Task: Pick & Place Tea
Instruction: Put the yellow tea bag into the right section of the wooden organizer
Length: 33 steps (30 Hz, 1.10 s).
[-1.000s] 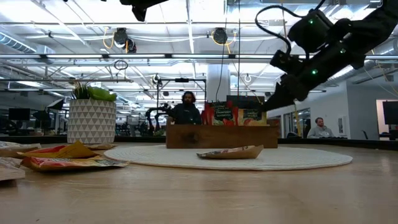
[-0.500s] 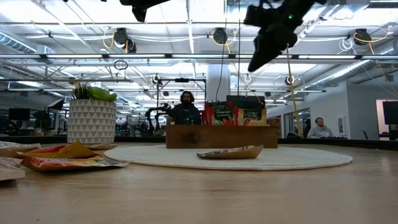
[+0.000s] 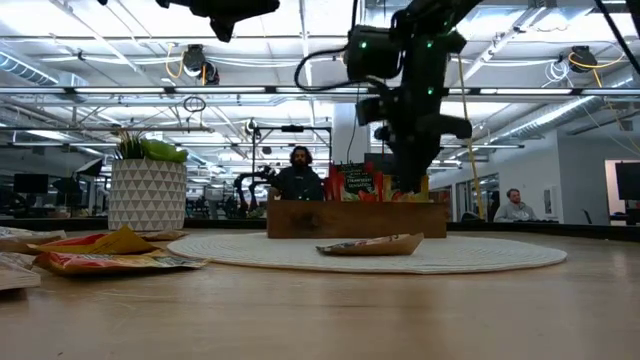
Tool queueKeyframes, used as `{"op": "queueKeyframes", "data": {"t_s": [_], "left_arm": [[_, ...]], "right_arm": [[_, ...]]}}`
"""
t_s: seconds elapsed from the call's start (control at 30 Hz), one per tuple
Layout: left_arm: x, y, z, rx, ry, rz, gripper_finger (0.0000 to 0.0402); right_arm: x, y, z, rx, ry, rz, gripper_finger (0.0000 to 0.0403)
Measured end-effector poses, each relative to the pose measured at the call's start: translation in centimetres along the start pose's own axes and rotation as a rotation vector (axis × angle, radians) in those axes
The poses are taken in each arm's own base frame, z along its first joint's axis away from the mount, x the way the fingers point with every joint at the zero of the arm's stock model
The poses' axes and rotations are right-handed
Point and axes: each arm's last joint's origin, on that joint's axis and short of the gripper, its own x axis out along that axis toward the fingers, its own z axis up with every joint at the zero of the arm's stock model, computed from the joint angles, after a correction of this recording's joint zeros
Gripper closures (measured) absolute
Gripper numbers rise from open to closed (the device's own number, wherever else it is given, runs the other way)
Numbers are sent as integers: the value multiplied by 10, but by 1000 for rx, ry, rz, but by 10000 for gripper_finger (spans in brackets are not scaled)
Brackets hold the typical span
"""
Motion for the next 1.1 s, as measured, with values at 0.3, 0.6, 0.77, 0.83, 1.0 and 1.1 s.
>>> {"op": "queueKeyframes", "data": {"t_s": [0.3,0.6,0.77,0.83,1.0,1.1], "left_arm": [[0,0,-2,6,19,-2,344],[0,0,-6,11,57,-5,344],[0,0,-6,11,63,-5,344],[0,0,-6,8,63,-5,344],[0,0,-6,1,63,-5,344],[0,0,-6,1,63,-5,344]], "right_arm": [[37,-10,2,-2,69,20,403],[59,-12,4,2,109,17,403],[59,-8,8,-1,144,-143,403],[59,-6,9,-7,153,-194,403],[58,0,12,2,144,-221,403],[57,6,14,4,141,-222,403]]}}
